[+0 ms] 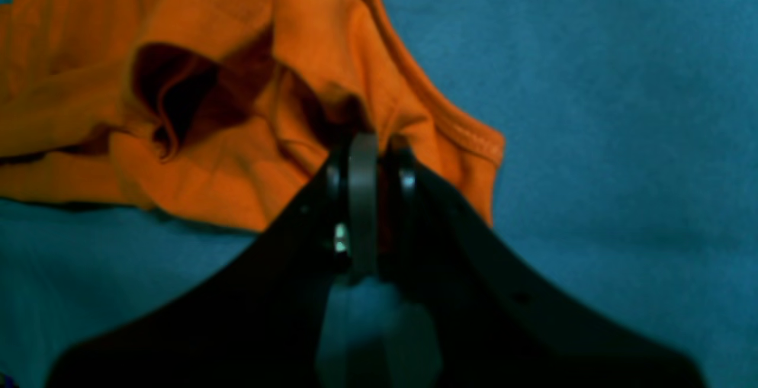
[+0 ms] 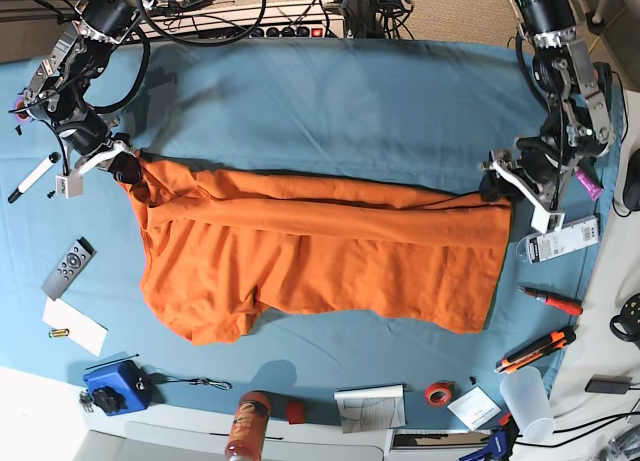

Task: Layout the t-shirt on the table in an organized manner, then fold the t-shirt properly
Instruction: 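Grasp the folded edge corners again with both grippers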

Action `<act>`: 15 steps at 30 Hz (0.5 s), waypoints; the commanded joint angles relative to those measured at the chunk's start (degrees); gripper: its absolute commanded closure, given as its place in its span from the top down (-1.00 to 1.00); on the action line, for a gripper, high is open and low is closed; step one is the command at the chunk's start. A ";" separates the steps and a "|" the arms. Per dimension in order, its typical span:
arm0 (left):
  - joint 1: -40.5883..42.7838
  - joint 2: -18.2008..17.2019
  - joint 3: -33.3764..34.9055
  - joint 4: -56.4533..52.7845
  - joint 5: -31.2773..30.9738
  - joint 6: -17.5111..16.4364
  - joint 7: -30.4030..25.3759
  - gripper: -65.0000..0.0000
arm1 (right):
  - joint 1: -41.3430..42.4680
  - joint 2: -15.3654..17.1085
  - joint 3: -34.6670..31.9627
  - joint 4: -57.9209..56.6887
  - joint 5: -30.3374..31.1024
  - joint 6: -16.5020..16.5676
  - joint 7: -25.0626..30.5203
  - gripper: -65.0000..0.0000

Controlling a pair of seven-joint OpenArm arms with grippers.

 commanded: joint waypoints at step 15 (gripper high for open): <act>-3.54 -0.63 -0.09 -4.37 -1.77 1.95 -1.60 -1.00 | 0.26 1.55 0.02 0.55 -0.83 -0.12 -1.77 -1.00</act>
